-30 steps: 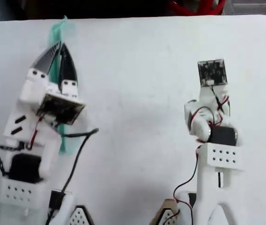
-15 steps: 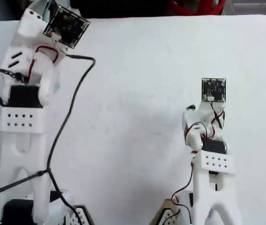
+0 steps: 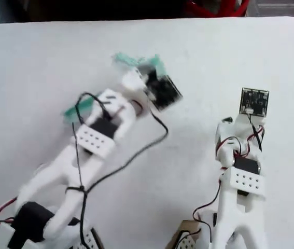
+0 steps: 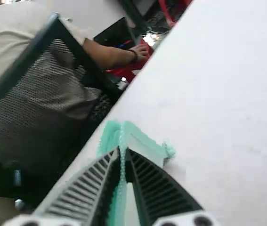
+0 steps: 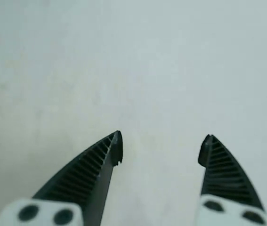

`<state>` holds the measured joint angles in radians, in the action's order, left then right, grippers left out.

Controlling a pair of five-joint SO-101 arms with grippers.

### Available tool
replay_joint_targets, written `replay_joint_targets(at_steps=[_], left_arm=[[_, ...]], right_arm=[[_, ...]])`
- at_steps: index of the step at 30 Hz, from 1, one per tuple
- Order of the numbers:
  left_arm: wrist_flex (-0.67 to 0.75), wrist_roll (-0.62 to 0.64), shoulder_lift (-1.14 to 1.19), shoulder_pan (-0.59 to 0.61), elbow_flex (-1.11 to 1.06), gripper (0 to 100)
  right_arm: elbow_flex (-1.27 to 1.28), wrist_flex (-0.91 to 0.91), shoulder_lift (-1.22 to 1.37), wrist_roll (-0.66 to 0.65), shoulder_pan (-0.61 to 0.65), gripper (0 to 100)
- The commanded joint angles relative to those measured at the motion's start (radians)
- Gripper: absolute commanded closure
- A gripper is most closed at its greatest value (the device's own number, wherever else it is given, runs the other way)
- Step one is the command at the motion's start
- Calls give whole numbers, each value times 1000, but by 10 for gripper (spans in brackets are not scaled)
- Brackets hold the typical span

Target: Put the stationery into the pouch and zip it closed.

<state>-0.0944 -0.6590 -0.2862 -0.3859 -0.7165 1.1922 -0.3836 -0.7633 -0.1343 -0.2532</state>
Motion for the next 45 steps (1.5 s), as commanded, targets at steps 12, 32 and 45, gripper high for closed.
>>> replay_joint_targets(at_steps=[12,32,45], left_arm=[[-2,282,-53,-183,-166,841],[-921,282,-552,-177,138,821],[-1082,163,-265,685,112,977]], right_arm=[[-9,45,-18,114,-104,744],[-11,45,-16,117,-108,745],[-6,41,-16,115,-99,745]])
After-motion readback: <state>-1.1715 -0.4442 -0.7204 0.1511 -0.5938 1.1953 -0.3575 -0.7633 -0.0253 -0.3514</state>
